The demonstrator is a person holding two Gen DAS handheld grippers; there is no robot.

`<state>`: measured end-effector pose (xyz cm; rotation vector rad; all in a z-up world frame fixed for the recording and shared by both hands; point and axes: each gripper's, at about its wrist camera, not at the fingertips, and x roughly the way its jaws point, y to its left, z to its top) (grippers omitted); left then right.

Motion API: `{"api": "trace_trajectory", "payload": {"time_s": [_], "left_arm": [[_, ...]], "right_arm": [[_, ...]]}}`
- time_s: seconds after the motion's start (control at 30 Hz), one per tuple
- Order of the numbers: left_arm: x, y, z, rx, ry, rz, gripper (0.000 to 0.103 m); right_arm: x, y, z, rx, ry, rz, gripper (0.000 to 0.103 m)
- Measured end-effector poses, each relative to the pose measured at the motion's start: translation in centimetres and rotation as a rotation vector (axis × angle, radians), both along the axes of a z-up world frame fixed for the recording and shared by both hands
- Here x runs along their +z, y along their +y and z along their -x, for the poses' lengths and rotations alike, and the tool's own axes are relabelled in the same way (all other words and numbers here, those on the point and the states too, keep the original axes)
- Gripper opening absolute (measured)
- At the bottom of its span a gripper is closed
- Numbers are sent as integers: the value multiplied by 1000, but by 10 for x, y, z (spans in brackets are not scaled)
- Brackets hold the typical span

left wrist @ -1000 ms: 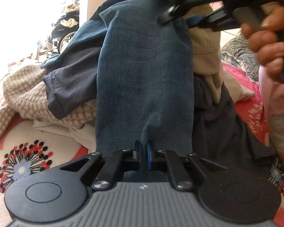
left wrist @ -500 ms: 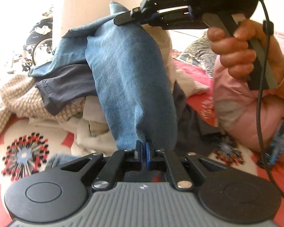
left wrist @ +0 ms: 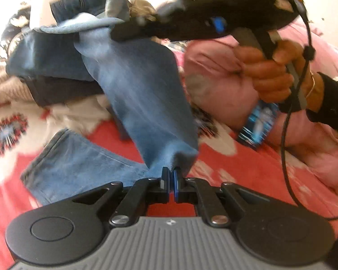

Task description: Fold clothes

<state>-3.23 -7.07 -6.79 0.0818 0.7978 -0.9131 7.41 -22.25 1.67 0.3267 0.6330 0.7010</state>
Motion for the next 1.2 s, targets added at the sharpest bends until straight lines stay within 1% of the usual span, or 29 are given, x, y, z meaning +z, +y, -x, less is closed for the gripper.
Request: {"api": "trace_trajectory", "payload": {"time_s": [0.07,0.2,0.23,0.3,0.4,0.5,0.53,0.6,0.63,0.67,0.7,0.73,0.77,0.87,0.93,0.97,1.0,1.03,1.07,1.13,1.2], "left_arm": [[-3,6,17,-21,39,-1,4],[-14,22,45,-39,122,-35,6],[-17,27,50,-41,155,-44,7],[-18,42,57,-33,203,-67,8],[-20,69,64,1,262,-110,10],[-18,96,66,67,313,-122,18],[-17,102,65,95,309,-127,20],[-11,114,60,145,289,-129,20],[-9,117,55,171,273,-118,21],[-6,121,49,196,257,-106,28],[-3,124,44,222,241,-94,33],[0,128,38,247,225,-82,43],[2,131,33,273,209,-70,50],[2,126,8,338,163,-37,57],[-3,119,-15,382,144,-19,62],[-5,117,-26,401,138,-11,63],[-9,113,-37,424,139,-3,63],[-13,111,-50,457,155,4,63],[-18,108,-63,488,171,12,63],[-27,106,-83,536,209,43,63],[-35,102,-97,547,220,53,63]], "right_arm": [[-6,3,29,47,30,-5,5],[-23,16,80,130,115,-26,5],[-29,19,90,146,140,-37,5],[-41,26,110,181,194,-48,5],[-62,38,134,250,282,-35,5],[-82,47,146,291,351,55,6],[-89,48,147,309,383,87,7],[-97,54,151,327,417,159,10],[-95,53,155,337,419,199,15],[-93,52,159,348,420,239,18],[-89,51,161,359,413,266,27],[-82,50,162,367,401,285,36],[-75,49,162,373,387,303,40],[-38,40,166,363,258,323,47],[-14,30,163,289,151,320,66],[-5,27,158,240,98,324,70],[4,24,154,190,45,327,77],[11,22,150,137,-11,352,81],[14,24,145,83,-63,388,81],[22,28,131,-33,-123,441,81],[20,12,125,-148,-105,373,81]]}}
